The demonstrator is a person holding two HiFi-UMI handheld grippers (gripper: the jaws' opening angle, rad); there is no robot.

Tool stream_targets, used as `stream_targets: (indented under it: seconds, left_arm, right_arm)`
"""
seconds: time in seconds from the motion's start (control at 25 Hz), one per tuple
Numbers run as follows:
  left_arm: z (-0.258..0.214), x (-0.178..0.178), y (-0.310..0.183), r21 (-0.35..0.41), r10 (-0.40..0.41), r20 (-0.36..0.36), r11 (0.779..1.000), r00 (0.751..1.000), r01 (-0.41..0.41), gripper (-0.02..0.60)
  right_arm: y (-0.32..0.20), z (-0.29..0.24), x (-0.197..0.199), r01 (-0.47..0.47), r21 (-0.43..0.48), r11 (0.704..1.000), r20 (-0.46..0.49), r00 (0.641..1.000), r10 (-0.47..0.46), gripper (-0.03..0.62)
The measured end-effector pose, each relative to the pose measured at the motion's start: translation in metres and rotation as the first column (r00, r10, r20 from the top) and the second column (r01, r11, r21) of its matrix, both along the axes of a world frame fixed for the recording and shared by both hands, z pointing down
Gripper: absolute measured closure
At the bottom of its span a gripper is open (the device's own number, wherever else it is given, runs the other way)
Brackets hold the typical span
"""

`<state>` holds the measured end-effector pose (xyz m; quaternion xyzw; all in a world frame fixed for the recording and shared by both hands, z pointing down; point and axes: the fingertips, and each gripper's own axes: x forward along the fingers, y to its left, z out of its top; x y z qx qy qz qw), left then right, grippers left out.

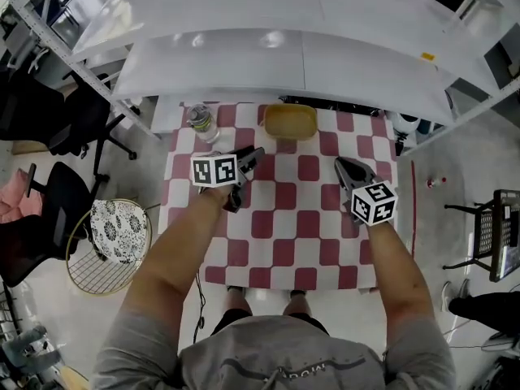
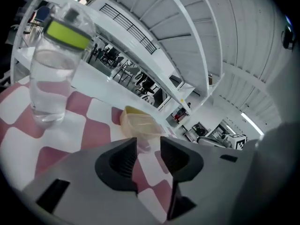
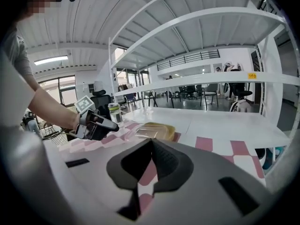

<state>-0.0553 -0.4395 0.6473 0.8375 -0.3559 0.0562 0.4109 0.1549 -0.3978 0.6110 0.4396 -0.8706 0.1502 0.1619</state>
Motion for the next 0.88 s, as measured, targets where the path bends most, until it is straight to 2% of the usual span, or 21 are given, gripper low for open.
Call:
stream_targets:
  seconds: [0.12,0.28,0.72,0.88]
  left_arm:
    - [0.016,0.011,-0.01,-0.061,0.012,-0.043,0.998,0.999,-0.014,0.399]
    - [0.029,0.017,-0.026,-0.125,-0.018,-0.111,0.992,0.994,0.004,0.366]
    - [0.039,0.027,-0.038,-0.19,-0.032,-0.189,0.982,0.981,-0.004,0.356]
    - [0.041,0.031,-0.043,-0.202,-0.041,-0.193,0.979,0.98,0.001,0.357]
  right_arm:
    - [-0.008,0.008,-0.003,0.018,0.004,1.0,-0.007,1.0,-0.018,0.568]
    - [-0.013,0.015,-0.005,0.031,0.004,1.0,0.001,1.0,-0.031,0.568]
    - [-0.014,0.035,-0.016,0.049,-0.006,0.999,0.012,0.999,-0.049,0.568]
    - [-0.013,0.04,-0.019,0.056,-0.008,0.998,0.006,0.998,-0.056,0.568]
